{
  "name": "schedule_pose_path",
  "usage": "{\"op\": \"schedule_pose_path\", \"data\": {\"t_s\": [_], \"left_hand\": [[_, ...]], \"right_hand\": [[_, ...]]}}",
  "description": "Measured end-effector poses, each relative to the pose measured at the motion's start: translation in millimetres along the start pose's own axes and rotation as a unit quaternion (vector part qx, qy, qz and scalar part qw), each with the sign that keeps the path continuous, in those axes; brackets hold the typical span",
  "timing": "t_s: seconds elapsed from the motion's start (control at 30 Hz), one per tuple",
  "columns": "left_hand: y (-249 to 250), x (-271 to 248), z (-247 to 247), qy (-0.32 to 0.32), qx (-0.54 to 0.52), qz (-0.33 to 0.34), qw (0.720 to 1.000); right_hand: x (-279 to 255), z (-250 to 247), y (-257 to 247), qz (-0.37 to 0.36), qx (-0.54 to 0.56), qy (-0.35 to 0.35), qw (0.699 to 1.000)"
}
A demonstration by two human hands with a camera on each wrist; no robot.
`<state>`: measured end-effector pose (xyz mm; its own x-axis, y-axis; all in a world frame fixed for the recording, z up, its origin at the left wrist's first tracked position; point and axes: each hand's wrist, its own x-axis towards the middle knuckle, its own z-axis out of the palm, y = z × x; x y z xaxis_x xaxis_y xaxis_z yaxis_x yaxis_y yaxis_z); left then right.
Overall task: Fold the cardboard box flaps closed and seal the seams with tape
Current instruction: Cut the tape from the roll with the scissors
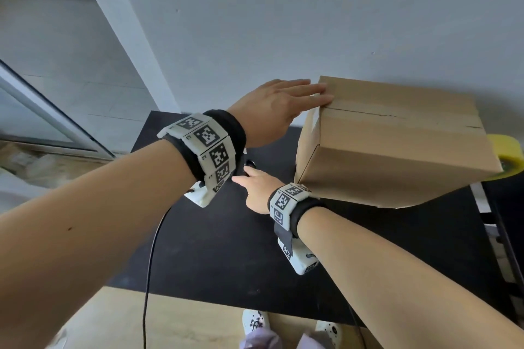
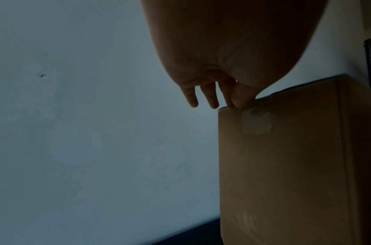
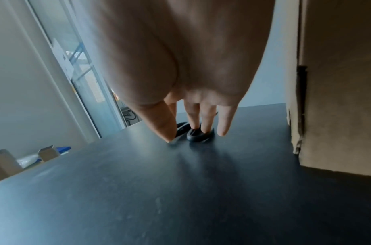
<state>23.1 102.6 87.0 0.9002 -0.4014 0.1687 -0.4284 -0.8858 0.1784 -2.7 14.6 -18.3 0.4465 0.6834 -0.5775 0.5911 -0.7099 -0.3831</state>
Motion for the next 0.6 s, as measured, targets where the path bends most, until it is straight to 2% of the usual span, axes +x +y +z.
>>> {"op": "schedule_pose_path", "data": {"t_s": [0.17,0.33,0.6], "left_hand": [[0,1,1,0.008,-0.01,-0.003,1.0],[2,2,-1,0.004,-0.036,-0.02,0.999],[15,2,-4,0.026,-0.067,-0.051,0.996]], "right_hand": [[1,-3,5,0.008,-0.016,0.045,0.999],[-6,14,16,0.045,-0.057,0.083,0.994],[-24,24,28,0.085,-0.135,0.098,0.982]]}}
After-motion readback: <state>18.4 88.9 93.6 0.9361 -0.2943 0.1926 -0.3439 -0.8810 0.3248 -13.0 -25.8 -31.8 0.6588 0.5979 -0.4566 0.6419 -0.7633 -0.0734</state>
